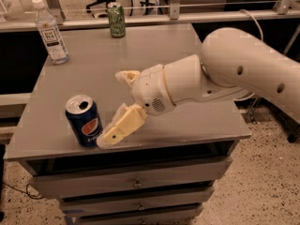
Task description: Move pepsi can near blue plastic bottle
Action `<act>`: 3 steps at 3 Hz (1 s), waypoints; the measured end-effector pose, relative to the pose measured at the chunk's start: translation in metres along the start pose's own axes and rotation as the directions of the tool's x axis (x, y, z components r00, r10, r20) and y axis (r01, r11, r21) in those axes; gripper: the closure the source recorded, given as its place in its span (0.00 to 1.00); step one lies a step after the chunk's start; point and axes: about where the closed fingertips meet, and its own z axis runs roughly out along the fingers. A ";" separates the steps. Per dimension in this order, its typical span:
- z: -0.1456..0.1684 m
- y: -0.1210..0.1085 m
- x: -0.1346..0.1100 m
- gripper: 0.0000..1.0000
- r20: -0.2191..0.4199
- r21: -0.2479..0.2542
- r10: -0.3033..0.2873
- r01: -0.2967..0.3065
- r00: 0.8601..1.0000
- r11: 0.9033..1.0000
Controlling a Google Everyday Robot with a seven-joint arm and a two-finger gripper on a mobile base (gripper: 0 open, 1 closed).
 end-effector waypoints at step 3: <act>0.051 0.030 -0.004 0.38 0.080 -0.094 0.030 -0.022 0.996 0.995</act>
Offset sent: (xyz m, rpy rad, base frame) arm -0.0344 0.0608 -0.0218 0.1173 0.0827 0.1012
